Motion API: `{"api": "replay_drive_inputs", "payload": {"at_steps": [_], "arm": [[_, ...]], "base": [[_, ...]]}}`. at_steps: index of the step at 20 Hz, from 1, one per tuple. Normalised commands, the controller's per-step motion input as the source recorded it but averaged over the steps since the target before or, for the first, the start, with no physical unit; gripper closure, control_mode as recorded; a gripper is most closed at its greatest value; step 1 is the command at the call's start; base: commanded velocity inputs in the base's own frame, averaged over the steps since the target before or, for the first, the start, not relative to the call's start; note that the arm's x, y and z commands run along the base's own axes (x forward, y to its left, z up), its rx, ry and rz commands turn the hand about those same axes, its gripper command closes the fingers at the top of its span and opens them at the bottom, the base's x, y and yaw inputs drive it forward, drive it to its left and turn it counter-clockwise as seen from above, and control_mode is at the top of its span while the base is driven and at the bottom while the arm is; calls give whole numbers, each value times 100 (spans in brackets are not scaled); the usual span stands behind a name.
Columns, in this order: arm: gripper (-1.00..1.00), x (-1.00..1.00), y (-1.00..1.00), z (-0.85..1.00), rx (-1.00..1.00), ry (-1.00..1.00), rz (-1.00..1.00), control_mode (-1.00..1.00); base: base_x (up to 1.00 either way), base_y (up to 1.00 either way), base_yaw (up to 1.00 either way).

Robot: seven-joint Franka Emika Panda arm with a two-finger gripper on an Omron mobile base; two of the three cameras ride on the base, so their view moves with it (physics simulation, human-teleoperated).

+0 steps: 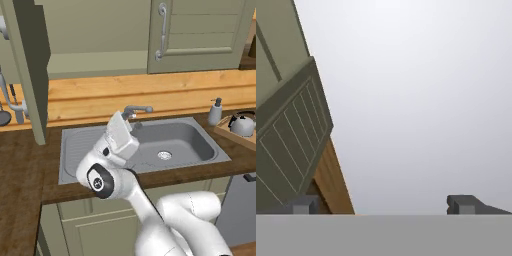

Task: Pick the kettle from the counter and place it on the tray. Then pick the mug from the cabinet and place it on the tray. Then close the cabinet doors.

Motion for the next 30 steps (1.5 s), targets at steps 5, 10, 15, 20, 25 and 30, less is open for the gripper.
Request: {"api": "replay_drive_inputs", "payload": {"at_steps": [5,10,15,20,25,30], "arm": [[-100,-2,53,-12,-18,1,-18,-100],[-100,0,38,0,-4,7,0,-100],[-100,14,63,0,-3,25,0,-100],[-100,25,57,0,-1,31,0,-100],[-100,25,35,-15,0,20,1,-100],[-100,16,28,-24,0,12,2,-100]], "base": [[0,0,0],[0,0,0],[0,0,0],[0,0,0],[0,0,0],[0,0,0]]}}
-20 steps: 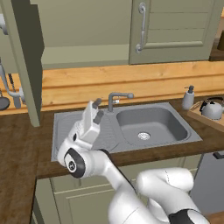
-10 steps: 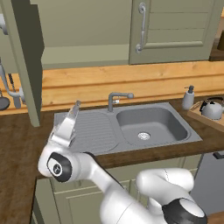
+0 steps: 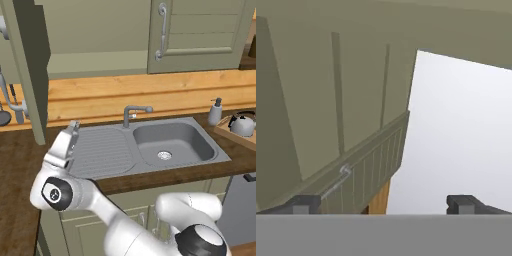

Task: Pick the kettle from the counter and place it on the tray. Then pick the mug from the cabinet and place it on the tray. Then close the cabinet doors.

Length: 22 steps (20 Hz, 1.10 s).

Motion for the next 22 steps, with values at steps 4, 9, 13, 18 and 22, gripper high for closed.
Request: {"api": "replay_drive_inputs", "payload": {"at_steps": [4,9,13,18,22], "arm": [[-100,15,44,0,-1,20,0,-100],[-100,21,49,-10,-3,20,0,-100],[-100,18,37,-16,0,13,0,-100],[-100,4,21,-34,0,2,4,-100],[-100,14,46,-23,-1,7,0,-100]], "base": [[0,0,0],[0,0,0],[0,0,0],[0,0,0],[0,0,0]]}}
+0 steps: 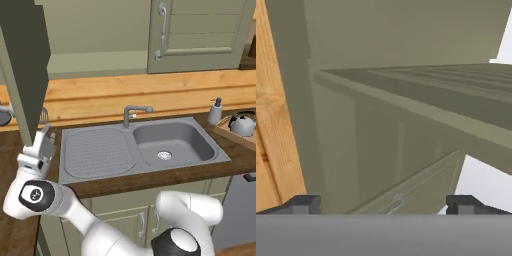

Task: Pick the kettle from the counter and place it on the tray. Then pick the mug from the cabinet and place it on the tray. Then close the cabinet doors.

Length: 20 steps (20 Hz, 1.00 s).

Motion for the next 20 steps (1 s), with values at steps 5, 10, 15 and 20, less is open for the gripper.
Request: {"api": "replay_drive_inputs", "payload": {"at_steps": [5,10,15,20], "arm": [[-100,18,63,-3,-3,10,0,-100],[-100,13,67,9,-4,13,0,-100],[-100,-10,10,62,0,0,0,-100],[-100,-10,-2,64,0,0,0,-100]], "base": [[0,0,0],[0,0,0],[0,0,0],[0,0,0]]}}
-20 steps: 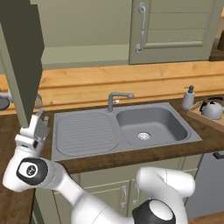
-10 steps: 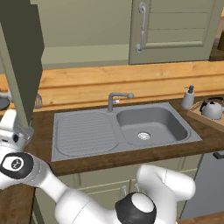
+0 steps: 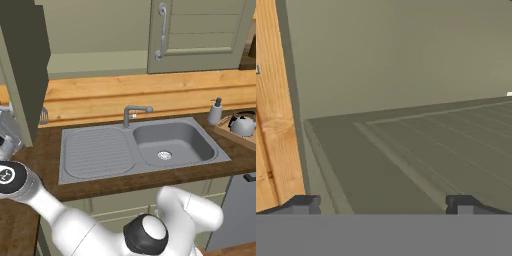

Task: Pick the kettle from the counter and place it on the tray. Then pick the mug from the cabinet and place it on the tray. Then close the cabinet doors.

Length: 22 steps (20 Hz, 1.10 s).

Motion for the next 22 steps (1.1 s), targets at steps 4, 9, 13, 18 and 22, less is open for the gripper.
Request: {"api": "replay_drive_inputs", "payload": {"at_steps": [4,9,13,18,22], "arm": [[-100,-5,-28,43,9,0,0,-100],[-100,-1,-54,31,15,0,0,-100],[-100,0,-75,20,17,0,0,-100],[-100,11,-93,17,21,0,6,-100],[-100,30,-91,17,21,3,9,-100]], "base": [[0,0,0],[0,0,0],[0,0,0],[0,0,0],[0,0,0]]}}
